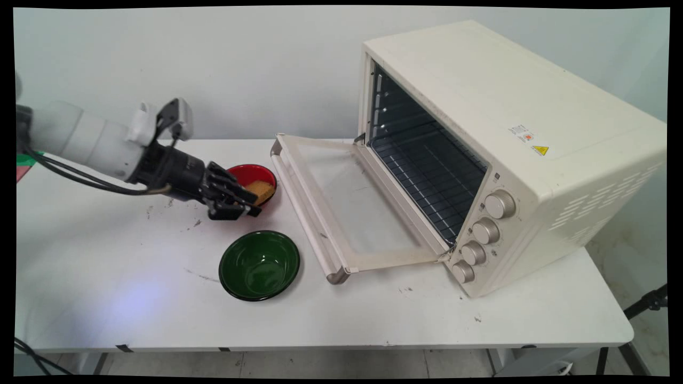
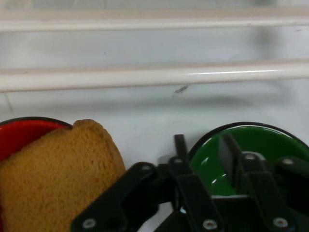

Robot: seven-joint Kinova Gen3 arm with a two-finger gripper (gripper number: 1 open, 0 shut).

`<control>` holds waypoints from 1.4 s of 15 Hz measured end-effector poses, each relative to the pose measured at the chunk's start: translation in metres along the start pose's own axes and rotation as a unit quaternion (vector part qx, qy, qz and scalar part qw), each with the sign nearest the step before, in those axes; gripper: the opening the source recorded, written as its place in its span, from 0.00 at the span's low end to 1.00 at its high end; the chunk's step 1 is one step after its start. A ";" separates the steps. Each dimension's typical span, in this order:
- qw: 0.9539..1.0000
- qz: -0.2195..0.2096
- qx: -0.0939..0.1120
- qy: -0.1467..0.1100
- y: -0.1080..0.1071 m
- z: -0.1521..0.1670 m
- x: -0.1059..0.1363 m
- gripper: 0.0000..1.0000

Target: Close the oven

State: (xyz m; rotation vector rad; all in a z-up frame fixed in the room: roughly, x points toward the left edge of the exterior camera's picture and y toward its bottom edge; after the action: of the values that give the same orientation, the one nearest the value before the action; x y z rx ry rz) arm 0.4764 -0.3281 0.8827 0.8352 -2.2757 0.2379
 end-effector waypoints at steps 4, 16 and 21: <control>1.000 0.002 0.007 -0.010 -0.002 0.027 0.002 0.00; 1.000 -0.005 0.014 -0.011 -0.006 0.087 0.008 0.00; 1.000 -0.003 0.017 0.008 -0.009 0.102 0.013 0.00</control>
State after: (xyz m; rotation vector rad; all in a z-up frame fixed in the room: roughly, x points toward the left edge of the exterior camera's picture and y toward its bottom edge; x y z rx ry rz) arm 0.4190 -0.3803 0.8148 0.8535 -2.2600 0.2800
